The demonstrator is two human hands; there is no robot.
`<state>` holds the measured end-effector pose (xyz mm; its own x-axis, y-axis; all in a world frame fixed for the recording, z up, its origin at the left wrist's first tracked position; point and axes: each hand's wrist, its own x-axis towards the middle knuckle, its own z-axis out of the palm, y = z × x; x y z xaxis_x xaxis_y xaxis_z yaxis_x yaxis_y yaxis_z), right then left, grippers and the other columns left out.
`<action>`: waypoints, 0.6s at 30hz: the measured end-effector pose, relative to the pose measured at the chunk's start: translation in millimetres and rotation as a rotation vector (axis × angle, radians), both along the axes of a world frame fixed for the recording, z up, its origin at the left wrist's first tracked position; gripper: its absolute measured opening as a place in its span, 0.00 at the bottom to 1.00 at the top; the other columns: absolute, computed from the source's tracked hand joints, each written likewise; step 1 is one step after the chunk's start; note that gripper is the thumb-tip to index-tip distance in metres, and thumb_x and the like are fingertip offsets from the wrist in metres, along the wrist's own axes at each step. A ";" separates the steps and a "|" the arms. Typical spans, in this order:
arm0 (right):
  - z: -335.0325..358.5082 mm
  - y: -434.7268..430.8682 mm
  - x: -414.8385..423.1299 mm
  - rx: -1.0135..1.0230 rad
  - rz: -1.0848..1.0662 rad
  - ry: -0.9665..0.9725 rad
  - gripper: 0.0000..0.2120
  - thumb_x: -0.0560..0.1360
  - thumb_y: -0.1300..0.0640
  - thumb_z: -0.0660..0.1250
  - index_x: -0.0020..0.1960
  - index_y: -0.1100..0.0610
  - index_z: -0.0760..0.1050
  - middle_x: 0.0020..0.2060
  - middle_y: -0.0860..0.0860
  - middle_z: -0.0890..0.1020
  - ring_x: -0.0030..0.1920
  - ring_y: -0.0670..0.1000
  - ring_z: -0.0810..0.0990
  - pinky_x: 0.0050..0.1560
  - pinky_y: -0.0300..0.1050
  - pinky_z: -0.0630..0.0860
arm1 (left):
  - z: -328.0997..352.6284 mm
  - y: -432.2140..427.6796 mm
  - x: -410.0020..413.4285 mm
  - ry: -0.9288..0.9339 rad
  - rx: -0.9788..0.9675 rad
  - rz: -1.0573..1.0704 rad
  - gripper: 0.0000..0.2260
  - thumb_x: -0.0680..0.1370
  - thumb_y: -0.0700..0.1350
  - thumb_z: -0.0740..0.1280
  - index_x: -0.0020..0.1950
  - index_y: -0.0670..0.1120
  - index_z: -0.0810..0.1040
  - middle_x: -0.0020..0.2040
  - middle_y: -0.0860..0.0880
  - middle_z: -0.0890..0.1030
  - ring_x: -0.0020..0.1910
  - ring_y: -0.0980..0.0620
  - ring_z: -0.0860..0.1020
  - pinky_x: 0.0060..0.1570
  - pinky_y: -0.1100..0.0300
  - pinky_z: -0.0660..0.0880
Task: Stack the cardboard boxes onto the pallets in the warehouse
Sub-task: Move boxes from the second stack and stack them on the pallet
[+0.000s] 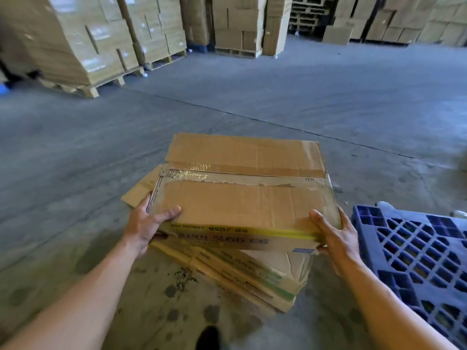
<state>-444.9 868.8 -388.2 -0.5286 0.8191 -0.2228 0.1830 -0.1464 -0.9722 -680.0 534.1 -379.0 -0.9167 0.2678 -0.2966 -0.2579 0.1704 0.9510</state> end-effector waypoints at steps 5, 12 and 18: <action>20.4 -22.7 17.0 0.030 0.178 0.053 0.40 0.68 0.44 0.77 0.76 0.43 0.64 0.58 0.48 0.77 0.49 0.49 0.80 0.44 0.50 0.82 | 35.1 -60.1 98.2 0.019 0.122 0.207 0.73 0.40 0.61 0.85 0.81 0.52 0.57 0.65 0.44 0.78 0.42 0.42 0.86 0.33 0.47 0.83; 52.0 -107.4 32.5 -0.035 0.475 0.058 0.44 0.65 0.41 0.80 0.76 0.39 0.64 0.59 0.48 0.71 0.61 0.60 0.76 0.55 0.68 0.80 | 61.2 -169.9 231.6 0.063 0.163 0.504 0.54 0.62 0.45 0.83 0.81 0.50 0.56 0.67 0.48 0.75 0.47 0.49 0.82 0.28 0.55 0.81; 60.0 -227.2 68.0 0.008 0.764 0.069 0.47 0.61 0.38 0.81 0.75 0.40 0.65 0.65 0.49 0.75 0.51 0.53 0.81 0.40 0.57 0.85 | 60.9 -293.8 370.4 0.108 0.047 0.799 0.58 0.49 0.57 0.85 0.77 0.56 0.66 0.65 0.47 0.78 0.56 0.42 0.82 0.42 0.41 0.83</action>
<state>-377.0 641.5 -328.2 -0.9611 0.2218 -0.1645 0.1696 0.0038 -0.9855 -309.6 240.3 -318.1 -0.8594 -0.4704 -0.2003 -0.1914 -0.0673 0.9792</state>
